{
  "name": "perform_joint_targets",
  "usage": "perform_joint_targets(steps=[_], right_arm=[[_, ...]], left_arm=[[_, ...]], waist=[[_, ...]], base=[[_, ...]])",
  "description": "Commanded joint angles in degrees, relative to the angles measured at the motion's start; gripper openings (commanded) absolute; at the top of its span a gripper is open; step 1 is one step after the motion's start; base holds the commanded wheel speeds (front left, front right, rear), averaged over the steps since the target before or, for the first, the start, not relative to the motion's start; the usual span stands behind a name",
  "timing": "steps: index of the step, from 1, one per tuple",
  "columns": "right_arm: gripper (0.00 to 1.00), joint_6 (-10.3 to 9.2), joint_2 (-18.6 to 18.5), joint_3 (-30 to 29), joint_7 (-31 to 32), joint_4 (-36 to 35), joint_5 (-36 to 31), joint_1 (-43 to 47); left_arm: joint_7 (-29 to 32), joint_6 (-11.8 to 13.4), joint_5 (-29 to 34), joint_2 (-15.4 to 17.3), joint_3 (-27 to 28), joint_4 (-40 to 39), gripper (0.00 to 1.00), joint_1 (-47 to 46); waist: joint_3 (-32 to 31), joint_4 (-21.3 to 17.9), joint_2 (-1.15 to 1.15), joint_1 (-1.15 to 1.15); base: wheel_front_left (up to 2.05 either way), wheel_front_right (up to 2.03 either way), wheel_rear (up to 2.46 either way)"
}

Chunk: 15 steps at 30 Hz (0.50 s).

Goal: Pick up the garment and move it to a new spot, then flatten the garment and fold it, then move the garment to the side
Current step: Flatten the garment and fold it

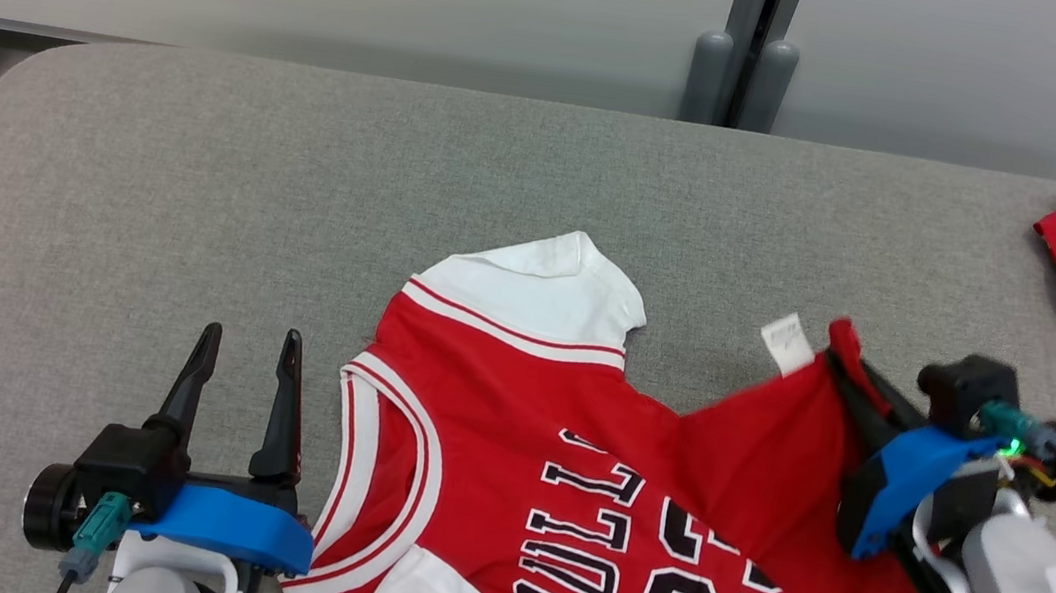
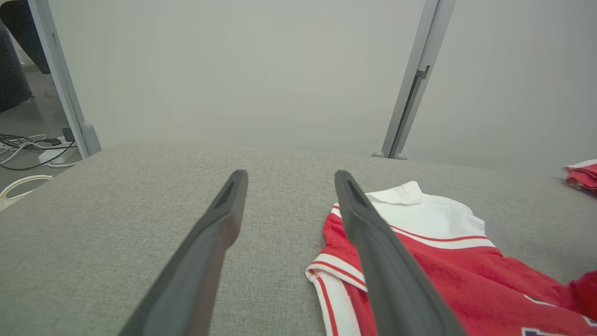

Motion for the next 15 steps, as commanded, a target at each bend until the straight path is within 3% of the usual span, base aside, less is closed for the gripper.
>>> perform_joint_targets(steps=[1, 7, 15], right_arm=[[0.00, 0.01, -0.6, -0.7, -1.4, 0.0, -0.3, -3.6], [0.00, 0.01, -1.3, -3.5, -5.1, 4.0, -0.7, -14.2], [0.00, 0.01, -2.9, -4.3, -6.2, 14.5, -2.1, -28.6]], left_arm=[[-0.3, 0.0, -0.2, 0.0, -0.2, -0.4, 1.00, -1.2], [-0.3, -0.3, -0.6, 0.0, -1.3, -0.3, 1.00, -2.9], [-0.2, 0.0, -1.9, 0.0, -3.5, -0.2, 1.00, -5.9]], waist=[[0.9, 0.3, 0.00, -0.01], [3.5, 2.1, 0.00, -0.01], [7.3, 6.0, 0.00, -0.01]], base=[[0.00, 0.00, 0.00], [0.00, 0.00, 0.00], [0.00, 0.00, 0.00]])
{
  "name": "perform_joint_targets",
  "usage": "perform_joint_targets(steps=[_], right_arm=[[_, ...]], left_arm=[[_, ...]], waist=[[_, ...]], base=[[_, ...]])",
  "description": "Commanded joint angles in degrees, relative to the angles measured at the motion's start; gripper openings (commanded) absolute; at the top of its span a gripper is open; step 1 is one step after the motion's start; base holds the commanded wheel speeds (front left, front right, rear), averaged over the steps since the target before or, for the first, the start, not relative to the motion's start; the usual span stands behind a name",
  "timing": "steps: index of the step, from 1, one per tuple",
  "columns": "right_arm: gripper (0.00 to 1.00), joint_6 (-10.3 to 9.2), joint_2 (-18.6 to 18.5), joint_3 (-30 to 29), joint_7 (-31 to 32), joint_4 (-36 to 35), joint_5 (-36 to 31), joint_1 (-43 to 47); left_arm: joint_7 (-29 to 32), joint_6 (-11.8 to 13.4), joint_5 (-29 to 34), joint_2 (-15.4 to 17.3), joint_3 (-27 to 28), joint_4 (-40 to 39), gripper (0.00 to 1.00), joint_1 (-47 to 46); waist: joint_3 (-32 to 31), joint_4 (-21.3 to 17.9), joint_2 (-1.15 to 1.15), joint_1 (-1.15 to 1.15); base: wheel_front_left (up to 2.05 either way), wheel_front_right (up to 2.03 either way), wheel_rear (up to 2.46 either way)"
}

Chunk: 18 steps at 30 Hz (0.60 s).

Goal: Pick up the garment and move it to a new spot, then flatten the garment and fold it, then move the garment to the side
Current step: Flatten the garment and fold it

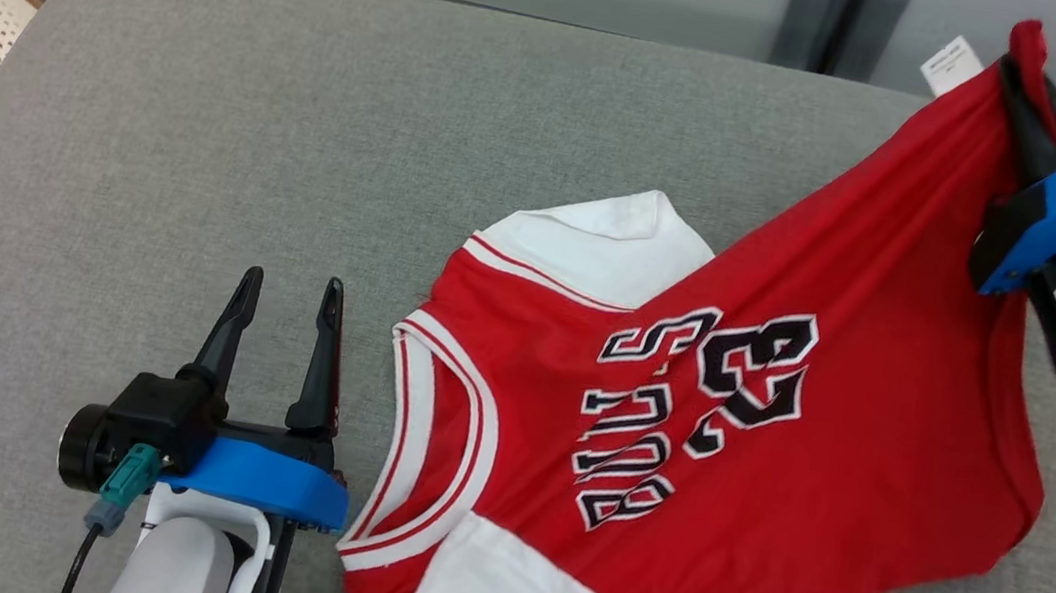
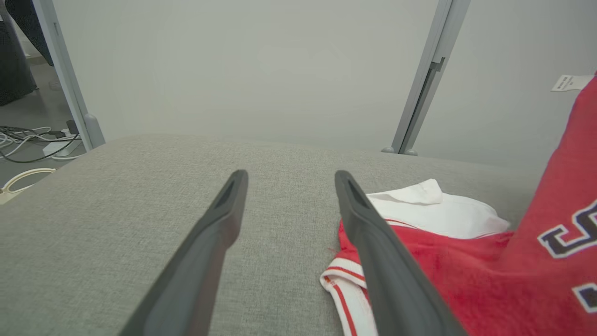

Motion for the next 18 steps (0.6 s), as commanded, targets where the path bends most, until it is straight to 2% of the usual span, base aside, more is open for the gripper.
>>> perform_joint_targets(steps=[1, 6, 13, 14, 15, 18], right_arm=[[0.00, 0.01, -1.0, -0.2, -0.8, 2.5, -0.8, -3.6], [0.00, 0.01, -2.0, -0.6, -2.8, 9.9, -2.3, -10.8], [0.00, 0.01, -1.9, -0.8, -4.3, 18.5, -4.8, -15.8], [0.46, 0.01, -1.9, -1.0, -4.8, 19.8, -5.1, -16.4], [1.00, 0.01, -1.6, -1.1, -5.4, 20.9, -5.3, -16.7], [1.00, 0.01, -0.5, -0.9, -7.3, 23.0, -6.0, -17.0]], left_arm=[[-0.3, 0.2, -0.4, 0.0, -0.5, 0.0, 1.00, -1.4], [-0.3, 0.7, -1.4, 0.0, -1.8, 0.1, 1.00, -2.8], [-0.3, 1.1, -2.0, 0.0, -2.9, 0.1, 1.00, -3.4], [-0.3, 1.1, -2.1, 0.0, -3.0, 0.1, 1.00, -3.4], [-0.3, 1.2, -2.1, 0.0, -3.1, 0.1, 1.00, -3.4], [-0.2, 1.5, -2.1, 0.0, -2.8, 0.3, 1.00, -2.8]], waist=[[1.7, 2.1, 0.00, -0.01], [3.1, 4.6, 0.00, -0.01], [3.8, 6.2, 0.00, -0.01], [3.8, 6.3, 0.00, -0.01], [3.8, 6.4, 0.00, -0.01], [3.3, 6.0, 0.00, -0.01]], base=[[0.00, 0.00, 0.00], [0.00, 0.00, 0.00], [0.00, 0.00, 0.00], [0.00, 0.00, 0.00], [0.00, 0.00, 0.00], [0.00, 0.00, 0.00]])
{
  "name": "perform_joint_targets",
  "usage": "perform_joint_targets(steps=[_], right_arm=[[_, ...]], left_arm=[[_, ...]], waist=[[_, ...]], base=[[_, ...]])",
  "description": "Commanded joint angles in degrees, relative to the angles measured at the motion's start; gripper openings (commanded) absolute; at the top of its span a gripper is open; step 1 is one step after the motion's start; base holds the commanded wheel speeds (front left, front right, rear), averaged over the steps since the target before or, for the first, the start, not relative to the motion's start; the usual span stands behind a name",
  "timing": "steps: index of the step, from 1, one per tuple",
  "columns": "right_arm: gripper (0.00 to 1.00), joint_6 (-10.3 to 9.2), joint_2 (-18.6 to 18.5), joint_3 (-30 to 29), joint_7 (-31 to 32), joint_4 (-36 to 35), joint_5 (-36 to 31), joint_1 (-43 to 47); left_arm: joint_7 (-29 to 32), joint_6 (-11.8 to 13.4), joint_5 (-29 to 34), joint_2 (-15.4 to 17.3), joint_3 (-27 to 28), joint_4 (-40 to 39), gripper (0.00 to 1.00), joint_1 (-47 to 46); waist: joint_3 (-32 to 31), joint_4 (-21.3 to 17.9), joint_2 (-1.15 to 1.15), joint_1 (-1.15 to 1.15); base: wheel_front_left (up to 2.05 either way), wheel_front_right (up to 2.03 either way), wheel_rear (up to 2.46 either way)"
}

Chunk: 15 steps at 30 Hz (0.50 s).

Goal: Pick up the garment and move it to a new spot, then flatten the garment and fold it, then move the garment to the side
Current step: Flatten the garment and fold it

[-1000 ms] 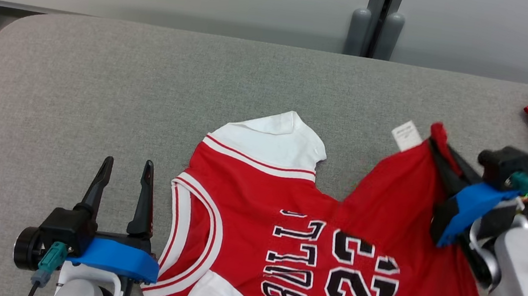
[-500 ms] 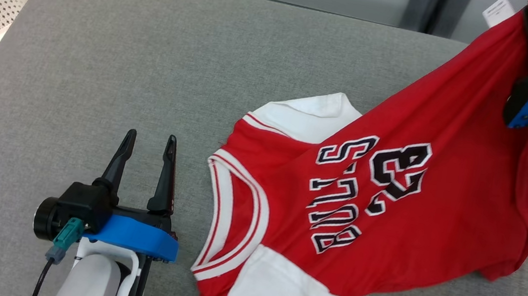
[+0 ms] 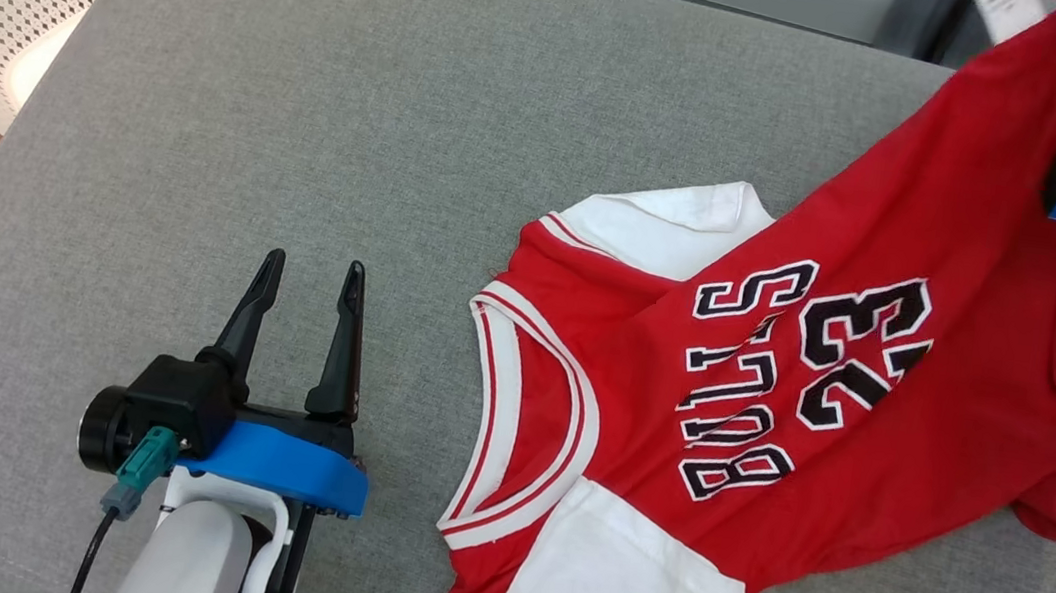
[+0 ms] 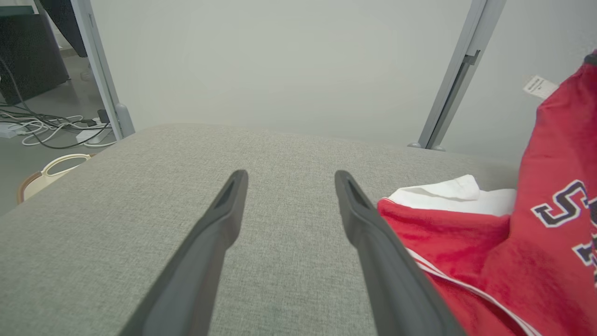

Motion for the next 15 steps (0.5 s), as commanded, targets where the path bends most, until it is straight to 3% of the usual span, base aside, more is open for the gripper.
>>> perform_joint_targets(steps=[1, 8, 15], right_arm=[[1.00, 0.01, 0.1, 0.2, -0.8, 0.5, -0.2, -0.7], [1.00, 0.01, 1.0, -0.2, -3.4, -3.2, 2.1, 3.7], [1.00, 0.01, 1.6, -4.0, -3.4, -21.4, 5.4, 16.9]], left_arm=[[-0.3, 0.3, 0.1, 0.0, 0.2, 0.1, 1.00, -0.1], [-0.3, -0.2, 1.8, 0.0, 1.9, 0.4, 1.00, 1.8], [-0.2, -0.8, 4.0, 0.0, 5.0, 0.4, 1.00, 4.5]], waist=[[-0.4, -0.5, 0.00, 0.00], [-3.4, -4.1, 0.00, 0.00], [-6.9, -9.1, 0.00, 0.00]], base=[[0.00, 0.00, 0.00], [0.00, 0.00, 0.00], [0.00, 0.00, 0.00]])
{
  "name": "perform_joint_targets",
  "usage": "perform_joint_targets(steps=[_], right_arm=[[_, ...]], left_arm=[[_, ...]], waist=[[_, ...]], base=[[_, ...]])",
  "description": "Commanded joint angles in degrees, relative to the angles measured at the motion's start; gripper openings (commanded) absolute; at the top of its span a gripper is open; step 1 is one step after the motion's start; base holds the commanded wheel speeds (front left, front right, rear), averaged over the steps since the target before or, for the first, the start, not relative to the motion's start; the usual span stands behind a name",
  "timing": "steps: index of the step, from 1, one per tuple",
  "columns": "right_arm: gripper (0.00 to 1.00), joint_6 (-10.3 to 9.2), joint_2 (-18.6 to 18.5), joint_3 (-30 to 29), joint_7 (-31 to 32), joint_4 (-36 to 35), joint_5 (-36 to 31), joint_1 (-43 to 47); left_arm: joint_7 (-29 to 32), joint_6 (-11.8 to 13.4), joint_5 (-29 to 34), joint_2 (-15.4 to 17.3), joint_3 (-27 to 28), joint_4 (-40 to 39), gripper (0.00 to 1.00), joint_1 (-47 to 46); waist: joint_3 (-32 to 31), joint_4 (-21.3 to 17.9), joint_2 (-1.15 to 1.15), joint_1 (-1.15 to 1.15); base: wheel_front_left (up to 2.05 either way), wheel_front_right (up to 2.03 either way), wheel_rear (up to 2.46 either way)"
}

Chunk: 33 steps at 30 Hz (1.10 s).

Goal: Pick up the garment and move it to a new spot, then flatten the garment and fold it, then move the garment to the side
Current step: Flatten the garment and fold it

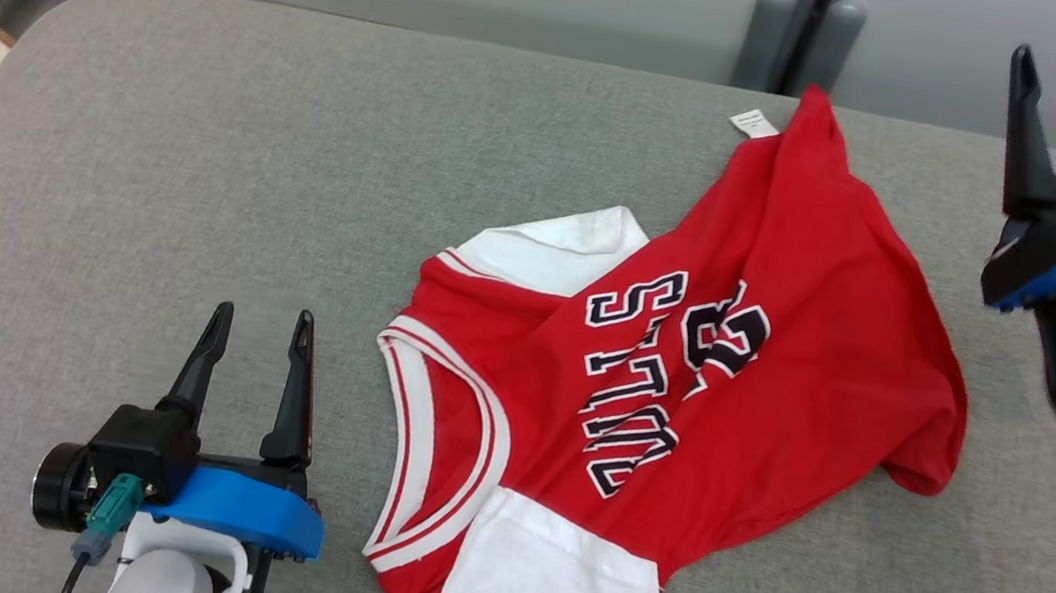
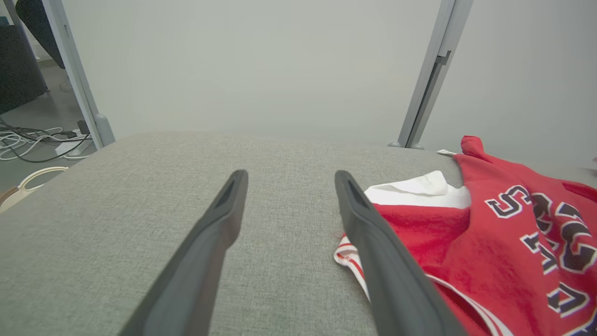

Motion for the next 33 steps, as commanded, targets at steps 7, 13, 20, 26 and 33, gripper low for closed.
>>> perform_joint_targets(steps=[7, 13, 20, 26, 33], right_arm=[[1.00, 0.01, 2.9, -2.8, -0.2, -13.6, 0.4, 16.4], [1.00, 0.01, 5.0, -4.9, -0.2, -21.5, 0.2, 28.2], [1.00, 0.02, 8.4, -7.2, -0.2, -29.0, -1.3, 40.2], [1.00, 0.02, 11.8, -9.0, 0.4, -33.2, -2.9, 47.6], [1.00, 0.02, 14.7, -9.6, 1.2, -36.0, -3.9, 53.0]], left_arm=[[-0.3, -0.9, 2.1, 0.2, 2.8, -0.2, 1.00, 3.1], [-0.3, -1.7, 3.1, 0.3, 4.1, 0.0, 1.00, 4.5], [-0.3, -2.0, 3.8, 0.2, 4.8, 0.1, 1.00, 5.0], [-0.3, -2.4, 3.8, 0.2, 5.0, 0.3, 1.00, 5.2], [-0.3, -2.6, 4.1, 0.1, 5.2, 0.6, 1.00, 5.4]], waist=[[-4.4, -6.0, 0.00, 0.00], [-6.3, -8.0, 0.00, 0.00], [-7.3, -8.9, 0.00, 0.00], [-7.6, -9.0, 0.00, 0.00], [-8.0, -8.6, 0.00, 0.00]], base=[[0.00, 0.00, 0.00], [0.00, 0.00, 0.00], [0.00, 0.00, 0.00], [0.00, 0.00, 0.00], [0.00, 0.00, 0.00]])
